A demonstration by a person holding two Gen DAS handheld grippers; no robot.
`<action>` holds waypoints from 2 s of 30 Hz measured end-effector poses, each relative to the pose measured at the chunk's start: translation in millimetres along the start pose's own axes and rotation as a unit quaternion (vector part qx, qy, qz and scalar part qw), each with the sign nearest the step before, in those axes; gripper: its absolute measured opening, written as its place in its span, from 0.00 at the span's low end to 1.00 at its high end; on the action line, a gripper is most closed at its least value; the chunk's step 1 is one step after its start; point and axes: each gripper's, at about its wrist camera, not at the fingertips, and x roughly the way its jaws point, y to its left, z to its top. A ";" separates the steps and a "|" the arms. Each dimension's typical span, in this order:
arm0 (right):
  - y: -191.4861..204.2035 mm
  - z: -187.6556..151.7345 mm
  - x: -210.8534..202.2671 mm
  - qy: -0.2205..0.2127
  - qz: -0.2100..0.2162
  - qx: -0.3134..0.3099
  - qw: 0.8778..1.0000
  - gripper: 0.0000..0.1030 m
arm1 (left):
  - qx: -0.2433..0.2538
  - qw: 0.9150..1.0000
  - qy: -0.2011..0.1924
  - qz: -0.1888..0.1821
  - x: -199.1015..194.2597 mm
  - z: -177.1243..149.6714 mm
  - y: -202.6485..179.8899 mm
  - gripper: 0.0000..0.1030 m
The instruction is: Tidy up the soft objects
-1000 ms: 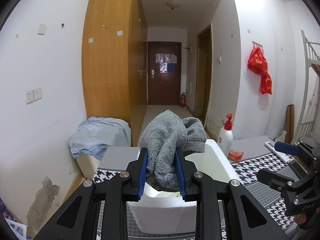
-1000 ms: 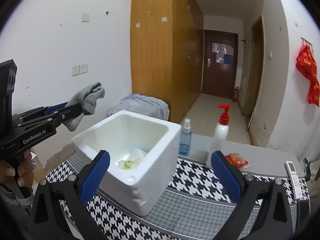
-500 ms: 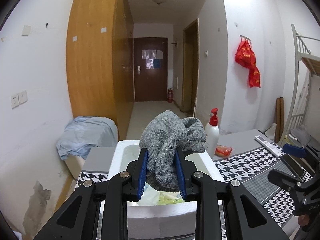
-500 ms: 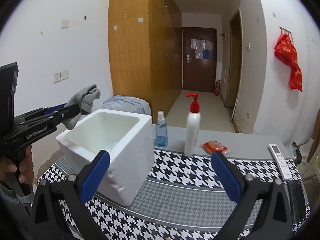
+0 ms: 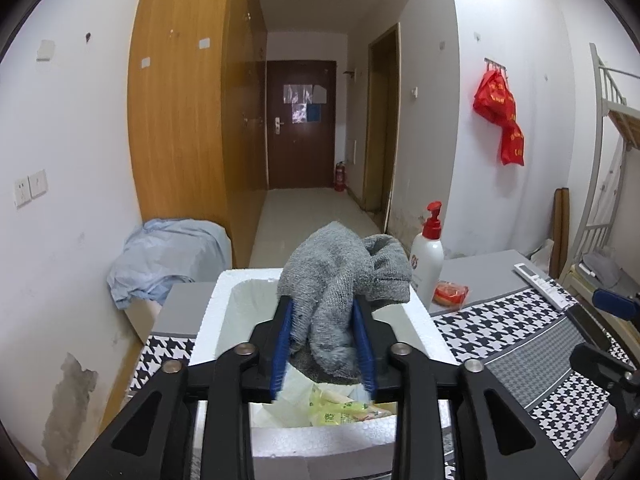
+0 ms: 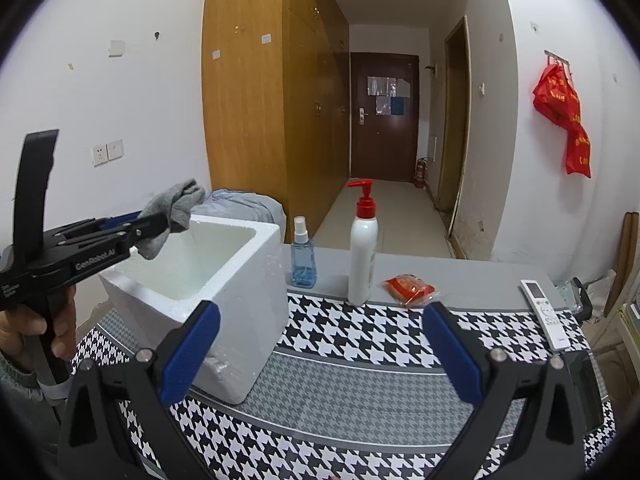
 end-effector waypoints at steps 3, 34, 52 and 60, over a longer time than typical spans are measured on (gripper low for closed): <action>-2.1 -0.2 -0.3 -0.001 -0.002 -0.002 1.000 0.99 | -0.005 1.000 -0.004 0.010 1.7 0.3 0.9 0.79; -11.4 -2.1 -33.0 -0.037 0.022 -0.007 0.999 0.99 | -0.009 0.997 -0.068 0.024 -77.8 -16.9 -36.8 0.99; -3.6 -10.2 -73.9 -0.067 0.020 -0.020 0.997 0.99 | -0.004 0.996 -0.085 0.025 -117.6 -33.7 -54.0 0.99; -4.0 -17.5 -85.4 -0.073 0.020 -0.021 0.997 0.99 | -0.002 0.996 -0.089 0.027 -123.1 -41.2 -59.6 0.99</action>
